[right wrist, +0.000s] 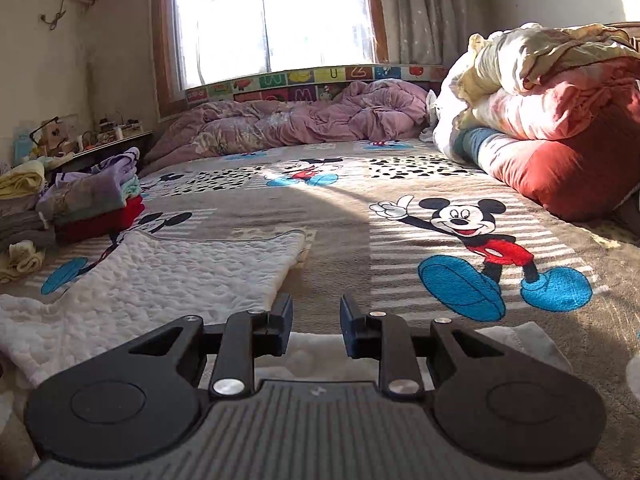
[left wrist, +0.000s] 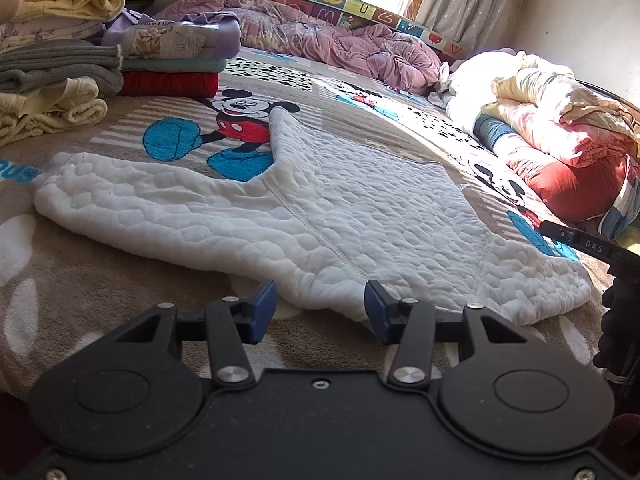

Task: Fold clothes
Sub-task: 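Grasp the other sleeve with the right tool and fold it inward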

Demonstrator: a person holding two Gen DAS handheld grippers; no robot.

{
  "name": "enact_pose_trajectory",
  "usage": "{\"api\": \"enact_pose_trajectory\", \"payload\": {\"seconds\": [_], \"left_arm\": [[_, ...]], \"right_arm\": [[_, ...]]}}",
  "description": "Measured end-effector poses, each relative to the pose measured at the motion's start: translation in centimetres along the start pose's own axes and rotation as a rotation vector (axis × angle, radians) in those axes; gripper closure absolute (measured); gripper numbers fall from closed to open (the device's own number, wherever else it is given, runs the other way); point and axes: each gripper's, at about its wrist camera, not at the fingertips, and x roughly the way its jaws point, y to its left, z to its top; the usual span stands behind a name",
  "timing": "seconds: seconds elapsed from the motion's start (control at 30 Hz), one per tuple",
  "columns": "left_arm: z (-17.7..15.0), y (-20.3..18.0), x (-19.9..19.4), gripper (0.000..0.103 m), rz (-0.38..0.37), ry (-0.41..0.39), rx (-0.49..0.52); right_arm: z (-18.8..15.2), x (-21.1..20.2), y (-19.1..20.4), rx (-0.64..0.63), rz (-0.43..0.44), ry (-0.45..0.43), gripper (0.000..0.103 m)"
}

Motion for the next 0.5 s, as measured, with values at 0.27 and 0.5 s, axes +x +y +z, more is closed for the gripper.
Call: {"api": "enact_pose_trajectory", "payload": {"seconds": [0.27,0.5], "left_arm": [[-0.4,0.8,-0.3,0.056,0.022,0.013,0.004],[-0.3,0.9,-0.5,0.056,0.019,0.004,0.011]], "right_arm": [[-2.6,4.4,-2.3,0.105,-0.076,0.176,0.082],[-4.4,0.6,-6.7,0.193,-0.313,0.101,0.053]]}}
